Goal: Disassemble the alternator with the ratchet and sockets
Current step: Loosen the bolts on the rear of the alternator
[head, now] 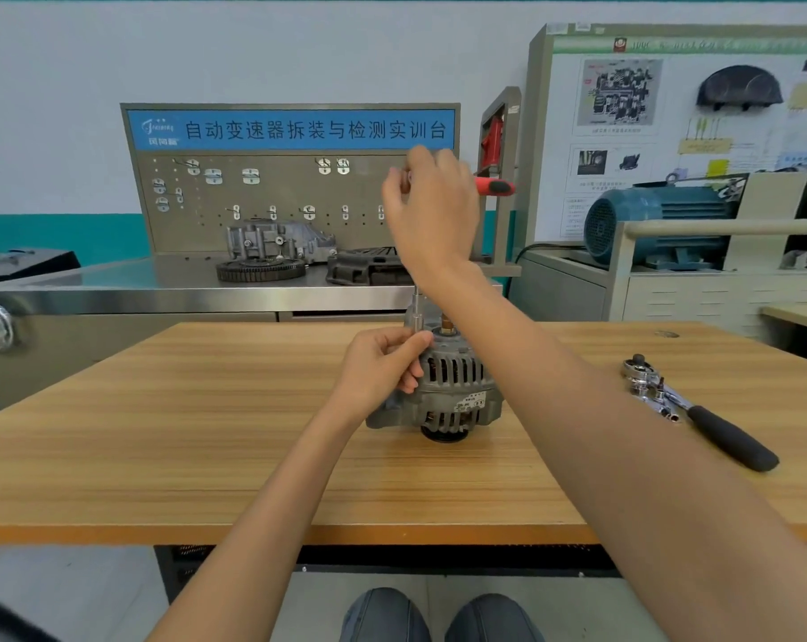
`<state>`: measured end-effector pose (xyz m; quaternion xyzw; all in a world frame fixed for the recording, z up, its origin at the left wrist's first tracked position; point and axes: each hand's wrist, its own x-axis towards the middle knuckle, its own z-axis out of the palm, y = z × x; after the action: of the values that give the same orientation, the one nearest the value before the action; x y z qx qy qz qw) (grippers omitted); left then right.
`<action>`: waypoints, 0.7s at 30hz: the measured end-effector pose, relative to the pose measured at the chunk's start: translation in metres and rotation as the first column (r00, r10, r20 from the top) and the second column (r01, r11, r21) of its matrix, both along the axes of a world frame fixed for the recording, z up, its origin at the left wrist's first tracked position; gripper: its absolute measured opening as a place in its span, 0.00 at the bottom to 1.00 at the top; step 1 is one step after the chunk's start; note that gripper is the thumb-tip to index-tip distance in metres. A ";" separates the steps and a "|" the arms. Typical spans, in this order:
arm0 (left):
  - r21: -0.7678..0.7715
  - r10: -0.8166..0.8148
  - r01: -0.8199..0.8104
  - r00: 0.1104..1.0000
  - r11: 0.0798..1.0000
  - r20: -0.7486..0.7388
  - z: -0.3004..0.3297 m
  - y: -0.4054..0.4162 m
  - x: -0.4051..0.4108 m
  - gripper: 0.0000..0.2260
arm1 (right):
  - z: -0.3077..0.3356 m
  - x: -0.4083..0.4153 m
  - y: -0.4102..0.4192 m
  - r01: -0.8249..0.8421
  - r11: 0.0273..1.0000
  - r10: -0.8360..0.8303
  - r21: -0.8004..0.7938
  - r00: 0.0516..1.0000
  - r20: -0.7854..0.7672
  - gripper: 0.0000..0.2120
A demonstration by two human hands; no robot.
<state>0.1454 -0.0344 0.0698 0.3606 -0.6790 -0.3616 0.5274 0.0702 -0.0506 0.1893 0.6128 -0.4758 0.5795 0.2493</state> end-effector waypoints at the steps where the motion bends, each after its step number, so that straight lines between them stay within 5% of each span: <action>1: 0.000 0.007 -0.007 1.000 1.000 0.022 0.001 0.000 0.000 0.09 | 0.003 0.001 0.000 -0.130 0.991 0.128 0.035 0.990 0.055 0.08; 3: 0.008 0.004 -0.004 0.997 1.000 0.076 0.003 0.000 0.002 0.10 | 0.010 0.001 0.003 -0.443 0.892 0.412 0.085 0.877 0.245 0.13; 5: 0.015 -0.028 0.026 0.993 1.000 0.111 0.004 0.000 0.005 0.12 | 0.015 -0.001 0.006 -0.707 0.704 0.607 0.059 0.643 0.466 0.18; 7: 0.004 -0.054 0.054 0.992 0.999 0.116 0.004 0.001 0.007 0.11 | 0.021 -0.005 0.007 -0.846 0.532 0.647 -0.026 0.387 0.657 0.20; 9: 0.007 -0.063 0.063 0.995 0.998 0.076 0.003 0.000 0.007 0.09 | 0.023 -0.009 0.005 -0.889 0.445 0.635 -0.107 0.229 0.738 0.20; 11: 0.024 -0.061 0.060 0.997 0.998 0.038 0.002 -0.001 0.006 0.08 | 0.020 -0.006 0.003 -0.839 0.538 0.647 -0.086 0.345 0.680 0.19; 12: 0.031 -0.059 0.058 0.998 0.998 0.026 0.002 -0.002 0.005 0.08 | 0.014 -0.005 0.000 -0.736 0.675 0.622 -0.040 0.540 0.567 0.18; 14: 0.042 -0.057 0.057 0.998 0.997 -0.002 0.001 -0.003 0.004 0.08 | 0.000 -0.002 -0.005 -0.291 0.955 0.295 -0.048 0.937 0.187 0.13; 15: 0.045 -0.055 0.055 0.998 0.997 -0.016 0.000 -0.004 0.004 0.08 | -0.004 -0.001 -0.006 -0.086 0.990 0.092 -0.115 0.995 0.044 0.11; 17: 0.035 -0.044 0.045 0.999 0.998 -0.019 0.000 -0.004 0.003 0.08 | -0.003 0.001 -0.007 -0.002 0.990 -0.004 -0.138 0.999 -0.043 0.10; 19: 0.023 -0.039 0.039 0.999 0.999 0.000 -0.001 -0.004 0.003 0.08 | 0.004 0.003 -0.007 -0.225 0.974 0.226 -0.022 0.971 0.080 0.11; 21: 0.026 -0.061 0.060 0.998 0.998 0.006 -0.001 -0.003 0.005 0.10 | 0.011 0.001 -0.003 -0.523 0.851 0.480 0.035 0.804 0.353 0.17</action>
<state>0.1506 -0.0375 0.0692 0.3479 -0.6868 -0.3849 0.5091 0.0715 -0.0538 0.2008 0.6255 -0.3683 0.6868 -0.0371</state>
